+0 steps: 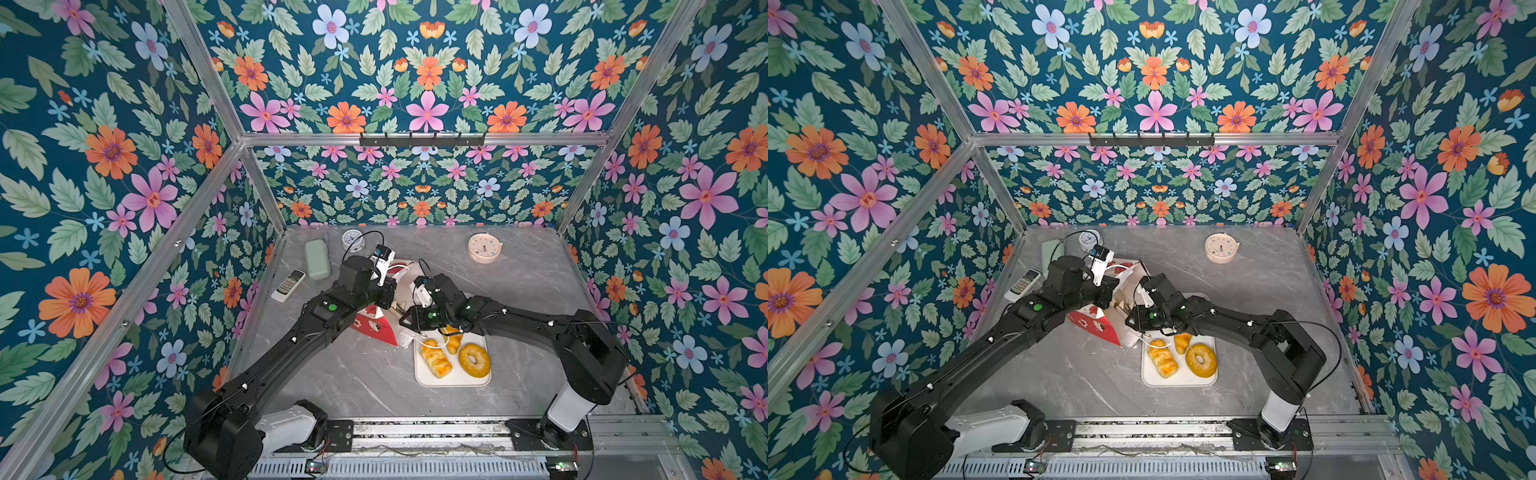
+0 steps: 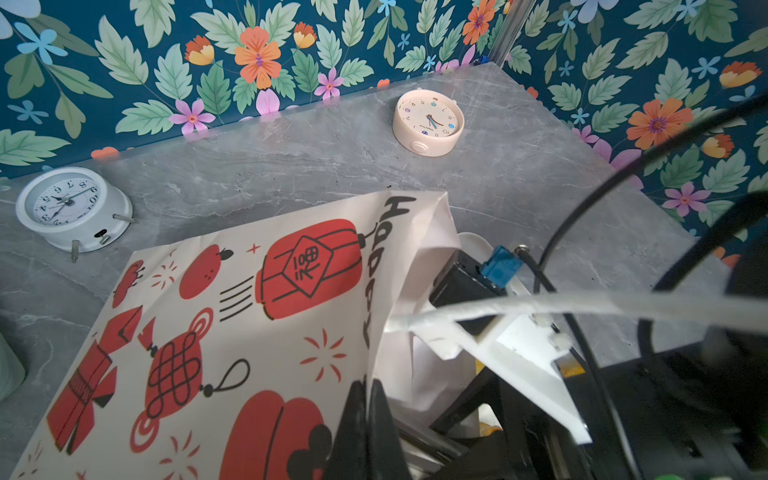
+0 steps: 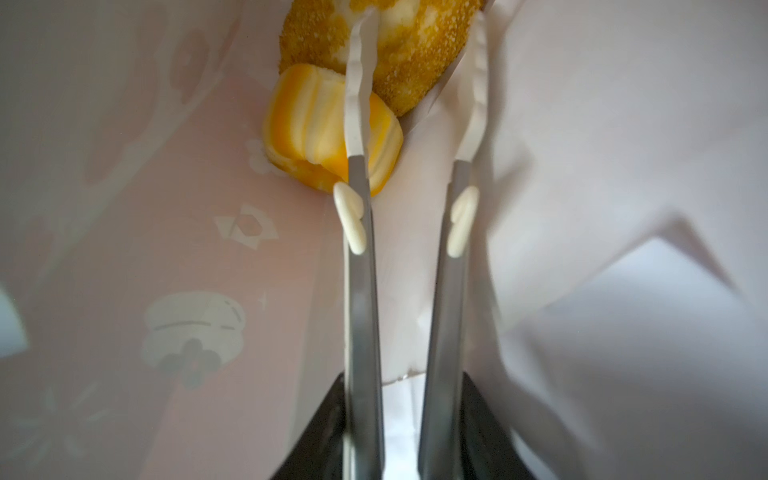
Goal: Take the fake bread out of the paper bag
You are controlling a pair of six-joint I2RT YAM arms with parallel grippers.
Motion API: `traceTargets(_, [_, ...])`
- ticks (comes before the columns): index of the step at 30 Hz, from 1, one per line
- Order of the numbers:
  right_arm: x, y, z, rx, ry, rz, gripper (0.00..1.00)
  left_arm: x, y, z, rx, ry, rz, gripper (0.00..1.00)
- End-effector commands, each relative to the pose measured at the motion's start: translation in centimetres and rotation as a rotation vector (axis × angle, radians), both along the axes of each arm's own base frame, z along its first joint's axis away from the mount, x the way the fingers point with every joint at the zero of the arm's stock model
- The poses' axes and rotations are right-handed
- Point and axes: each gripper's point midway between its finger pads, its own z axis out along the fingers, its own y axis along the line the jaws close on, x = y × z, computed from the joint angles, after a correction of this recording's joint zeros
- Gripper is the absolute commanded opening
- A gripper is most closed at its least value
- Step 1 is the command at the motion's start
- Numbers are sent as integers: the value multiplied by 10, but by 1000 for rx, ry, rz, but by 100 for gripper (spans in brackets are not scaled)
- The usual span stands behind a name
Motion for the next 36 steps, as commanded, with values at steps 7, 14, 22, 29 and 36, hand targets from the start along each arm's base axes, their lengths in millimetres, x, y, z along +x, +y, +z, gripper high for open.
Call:
traceTargets(7, [7, 8, 3, 87, 56, -17, 45, -8, -12, 1, -36, 2, -47, 0])
traceTargets(14, [7, 18, 20, 171, 51, 10, 45, -15, -19, 1, -40, 3, -69, 0])
traceTargets(22, [11, 23, 16, 167, 48, 23, 45, -19, -20, 0, -49, 3, -80, 0])
traceTargets(29, [16, 33, 8, 194, 66, 31, 45, -22, -23, 2, -58, 2, -96, 0])
traceTargets(36, [12, 29, 29, 220, 26, 39, 44, -22, -23, -3, -51, 6, -93, 0])
